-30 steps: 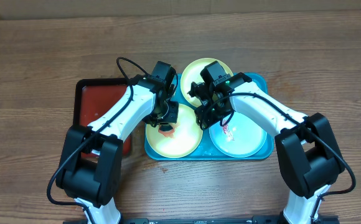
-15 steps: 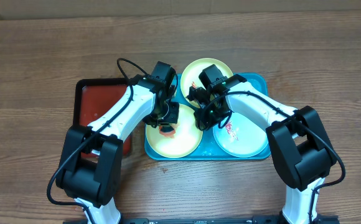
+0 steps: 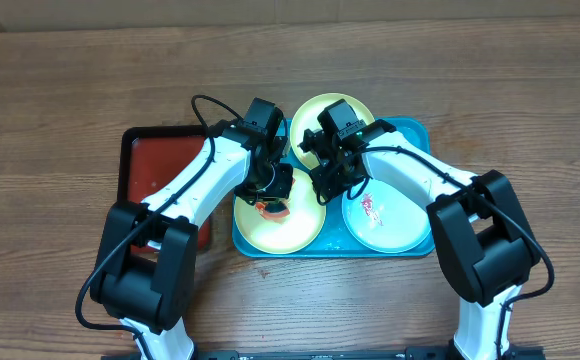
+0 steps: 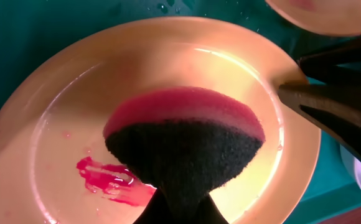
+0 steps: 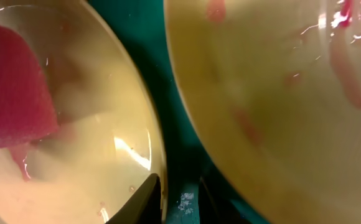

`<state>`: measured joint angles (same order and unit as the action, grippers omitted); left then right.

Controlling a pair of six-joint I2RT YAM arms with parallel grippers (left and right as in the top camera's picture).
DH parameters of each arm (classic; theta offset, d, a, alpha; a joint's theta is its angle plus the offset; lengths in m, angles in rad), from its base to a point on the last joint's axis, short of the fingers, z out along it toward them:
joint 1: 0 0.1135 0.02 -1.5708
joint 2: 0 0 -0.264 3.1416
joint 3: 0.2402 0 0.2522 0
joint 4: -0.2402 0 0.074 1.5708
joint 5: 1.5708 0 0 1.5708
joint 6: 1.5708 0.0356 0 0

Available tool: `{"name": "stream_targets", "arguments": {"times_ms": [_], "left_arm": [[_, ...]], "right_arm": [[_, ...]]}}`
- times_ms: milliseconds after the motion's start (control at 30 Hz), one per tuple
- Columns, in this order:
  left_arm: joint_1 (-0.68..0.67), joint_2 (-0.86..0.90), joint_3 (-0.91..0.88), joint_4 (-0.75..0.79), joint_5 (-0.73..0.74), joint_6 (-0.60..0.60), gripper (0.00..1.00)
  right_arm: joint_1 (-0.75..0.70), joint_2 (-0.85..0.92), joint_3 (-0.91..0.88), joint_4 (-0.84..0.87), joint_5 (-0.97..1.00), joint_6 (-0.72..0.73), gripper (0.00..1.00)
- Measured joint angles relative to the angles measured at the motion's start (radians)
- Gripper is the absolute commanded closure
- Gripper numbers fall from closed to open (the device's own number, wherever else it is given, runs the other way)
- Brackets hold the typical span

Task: Clean dirty plates on tray and stack at the side
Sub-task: 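Hold the plate with the right gripper and scrub it with the sponge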

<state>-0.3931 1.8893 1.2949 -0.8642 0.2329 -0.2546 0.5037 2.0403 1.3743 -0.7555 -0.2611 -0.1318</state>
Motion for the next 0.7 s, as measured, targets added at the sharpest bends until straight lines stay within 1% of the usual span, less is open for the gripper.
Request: {"name": "stream_targets", "arguments": {"times_ms": [167, 467, 700], "left_arm": [[-0.012, 0.000, -0.001, 0.012, 0.002, 0.000, 0.96], [-0.055, 0.040, -0.017, 0.068, 0.003, 0.002, 0.96], [-0.090, 0.090, -0.012, 0.064, -0.020, 0.056, 0.96]], "right_arm": [[-0.005, 0.013, 0.006, 0.005, 0.001, 0.031, 0.92], [-0.013, 0.014, 0.008, 0.008, 0.000, 0.082, 0.93], [-0.017, 0.015, 0.008, 0.010, 0.002, 0.100, 0.94]]}}
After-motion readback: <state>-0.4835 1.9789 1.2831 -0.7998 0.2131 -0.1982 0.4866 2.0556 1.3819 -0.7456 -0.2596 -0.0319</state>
